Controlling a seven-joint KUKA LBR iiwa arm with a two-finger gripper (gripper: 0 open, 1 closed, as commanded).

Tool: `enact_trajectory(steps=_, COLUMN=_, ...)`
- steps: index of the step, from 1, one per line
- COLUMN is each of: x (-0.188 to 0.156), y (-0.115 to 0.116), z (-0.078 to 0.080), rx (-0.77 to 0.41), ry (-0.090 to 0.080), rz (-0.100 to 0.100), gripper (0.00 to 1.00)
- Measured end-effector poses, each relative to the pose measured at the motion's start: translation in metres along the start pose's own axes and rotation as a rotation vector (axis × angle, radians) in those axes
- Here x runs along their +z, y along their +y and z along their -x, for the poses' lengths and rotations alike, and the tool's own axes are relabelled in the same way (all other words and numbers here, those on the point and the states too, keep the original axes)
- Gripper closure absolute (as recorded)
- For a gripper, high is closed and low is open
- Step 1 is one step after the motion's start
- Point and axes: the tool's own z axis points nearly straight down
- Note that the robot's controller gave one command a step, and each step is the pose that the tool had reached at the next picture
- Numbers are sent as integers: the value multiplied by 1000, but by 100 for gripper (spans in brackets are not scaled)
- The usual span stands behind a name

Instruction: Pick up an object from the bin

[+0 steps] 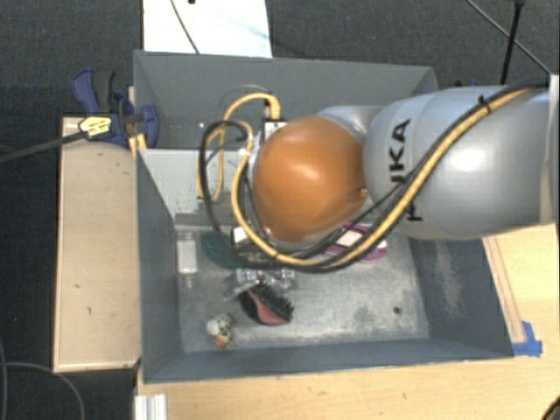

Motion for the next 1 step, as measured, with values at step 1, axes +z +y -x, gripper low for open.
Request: enact_trajectory(steps=1, x=-77, y=-4, z=-5, rx=21, ry=-1, rz=-2, gripper=100)
